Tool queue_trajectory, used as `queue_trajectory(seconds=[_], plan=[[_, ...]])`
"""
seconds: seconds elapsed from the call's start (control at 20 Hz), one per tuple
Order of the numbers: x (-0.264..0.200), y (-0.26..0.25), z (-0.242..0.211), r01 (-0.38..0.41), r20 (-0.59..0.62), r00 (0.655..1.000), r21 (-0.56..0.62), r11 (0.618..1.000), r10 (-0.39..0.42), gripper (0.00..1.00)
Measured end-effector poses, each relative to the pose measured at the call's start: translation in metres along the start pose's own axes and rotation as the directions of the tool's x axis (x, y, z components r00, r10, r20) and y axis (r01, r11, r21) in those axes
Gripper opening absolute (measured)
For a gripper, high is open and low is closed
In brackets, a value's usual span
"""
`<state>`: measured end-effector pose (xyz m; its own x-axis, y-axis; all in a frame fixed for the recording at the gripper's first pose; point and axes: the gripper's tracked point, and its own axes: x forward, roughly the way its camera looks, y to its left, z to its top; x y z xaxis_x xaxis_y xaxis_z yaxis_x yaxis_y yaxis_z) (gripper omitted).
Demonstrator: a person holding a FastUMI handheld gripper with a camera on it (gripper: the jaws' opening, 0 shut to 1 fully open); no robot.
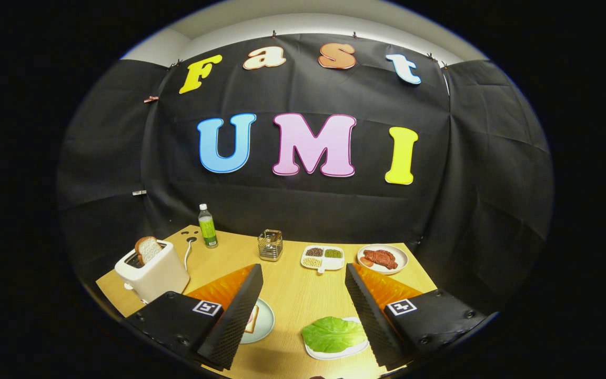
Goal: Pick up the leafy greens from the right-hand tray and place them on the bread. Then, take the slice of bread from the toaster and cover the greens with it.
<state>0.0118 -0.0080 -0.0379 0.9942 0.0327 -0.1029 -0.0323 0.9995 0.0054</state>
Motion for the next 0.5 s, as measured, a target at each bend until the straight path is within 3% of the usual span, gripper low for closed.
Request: queue_trajectory(seconds=[0.5], plan=[[0.028, -0.036, -0.079, -0.034, -0.165, 0.986, -0.007, 0.999, 0.032, 0.98]])
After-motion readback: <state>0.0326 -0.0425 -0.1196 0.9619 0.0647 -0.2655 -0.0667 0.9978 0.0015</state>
